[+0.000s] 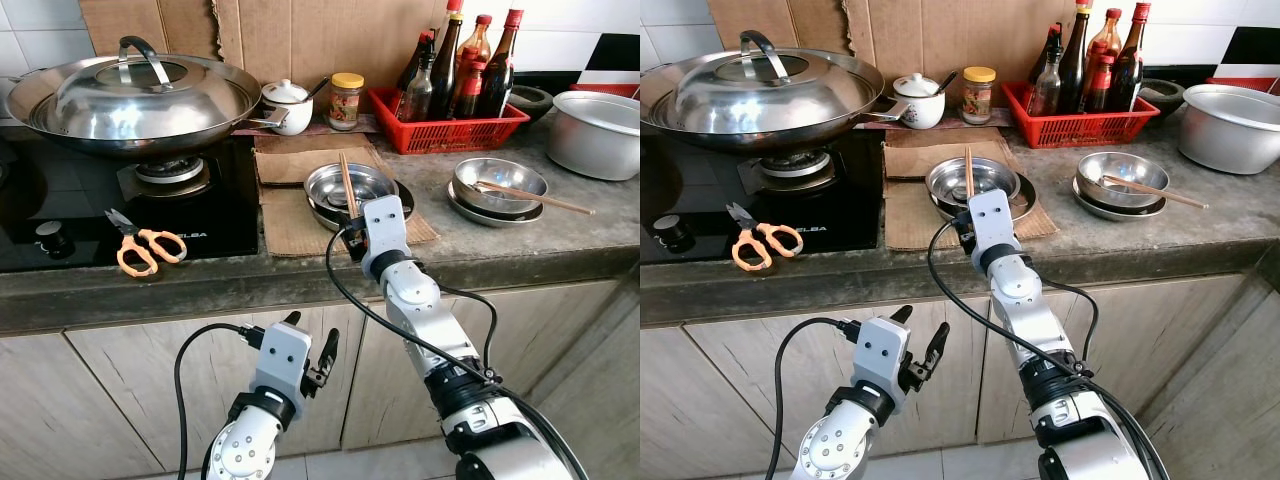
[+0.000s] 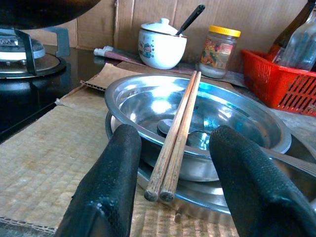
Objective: Kitchen organization
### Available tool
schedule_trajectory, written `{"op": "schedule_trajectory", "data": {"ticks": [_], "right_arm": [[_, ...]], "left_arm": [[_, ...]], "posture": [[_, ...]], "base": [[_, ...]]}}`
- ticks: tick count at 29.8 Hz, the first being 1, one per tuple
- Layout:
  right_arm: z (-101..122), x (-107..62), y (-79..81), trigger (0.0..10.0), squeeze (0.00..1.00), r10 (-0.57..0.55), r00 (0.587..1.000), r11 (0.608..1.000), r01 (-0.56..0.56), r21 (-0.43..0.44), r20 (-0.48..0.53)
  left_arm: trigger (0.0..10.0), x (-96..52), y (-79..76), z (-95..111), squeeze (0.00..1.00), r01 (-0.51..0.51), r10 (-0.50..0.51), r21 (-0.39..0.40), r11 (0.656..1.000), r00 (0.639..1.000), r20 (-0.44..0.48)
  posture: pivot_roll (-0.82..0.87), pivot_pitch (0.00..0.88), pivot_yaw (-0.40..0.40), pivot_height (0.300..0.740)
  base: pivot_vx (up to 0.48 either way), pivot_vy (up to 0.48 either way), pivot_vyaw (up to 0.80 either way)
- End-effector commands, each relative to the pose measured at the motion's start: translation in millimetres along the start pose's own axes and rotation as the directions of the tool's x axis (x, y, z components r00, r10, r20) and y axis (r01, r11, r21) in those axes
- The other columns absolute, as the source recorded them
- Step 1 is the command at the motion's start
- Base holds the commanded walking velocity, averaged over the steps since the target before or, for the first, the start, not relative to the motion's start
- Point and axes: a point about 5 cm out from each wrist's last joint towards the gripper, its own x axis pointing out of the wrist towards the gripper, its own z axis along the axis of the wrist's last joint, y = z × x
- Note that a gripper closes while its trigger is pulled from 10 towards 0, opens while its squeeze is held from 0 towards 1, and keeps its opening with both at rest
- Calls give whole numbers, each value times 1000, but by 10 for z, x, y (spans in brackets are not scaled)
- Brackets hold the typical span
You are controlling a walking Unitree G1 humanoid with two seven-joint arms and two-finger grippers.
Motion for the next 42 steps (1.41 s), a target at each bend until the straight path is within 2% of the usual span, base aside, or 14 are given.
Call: {"op": "schedule_trajectory", "data": {"ticks": [1, 25, 26, 28, 29, 30, 31, 42], "right_arm": [[32, 32, -24, 10000, 0, -19, 1000, 1000, 19, 9, 7], [-17, 24, -96, 10000, 0, -52, 999, 999, 52, 5, -10], [-21, 21, -88, 4706, 0, -49, 999, 999, 49, 6, -10], [-22, 19, -83, 4706, 0, -47, 999, 999, 47, 7, -10], [-24, 17, -81, 3922, 0, -48, 999, 999, 48, 7, -10], [-24, 17, -81, 3922, 0, -48, 999, 999, 48, 7, -10], [-27, 15, -77, 0, 0, -46, 999, 999, 46, 7, -11], [-2, 13, -87, 0, 0, -46, 999, 999, 46, 10, 3]], "left_arm": [[10000, 3, -18, 12, 0, 7, -7, -2, 1000, 1000, 6], [10000, 14, -10, 18, 0, 8, -8, 3, 1000, 1000, 9], [10000, 12, -10, 16, 0, 8, -8, 4, 1000, 1000, 8], [10000, 11, -9, 15, 0, 8, -8, 3, 1000, 1000, 8], [10000, 11, -9, 15, 0, 7, -8, 4, 1000, 1000, 8], [10000, 11, -9, 15, 0, 7, -8, 4, 1000, 1000, 8], [10000, 11, -7, 14, 0, 7, -7, 4, 1000, 1000, 8], [10000, 16, -8, 14, 0, 8, -8, 6, 1000, 1000, 7]], "posture": [[156, 0, -84, 740], [156, 0, -78, 740], [157, 0, -75, 740], [156, 0, -76, 740], [157, 0, -78, 740], [157, 0, -78, 740], [157, 0, -77, 740], [159, 0, -77, 740]], "base": [[0, 0, 0], [0, 0, 0], [0, 0, 0], [0, 0, 0], [0, 0, 0], [0, 0, 0], [0, 0, 0], [0, 0, 0]]}}
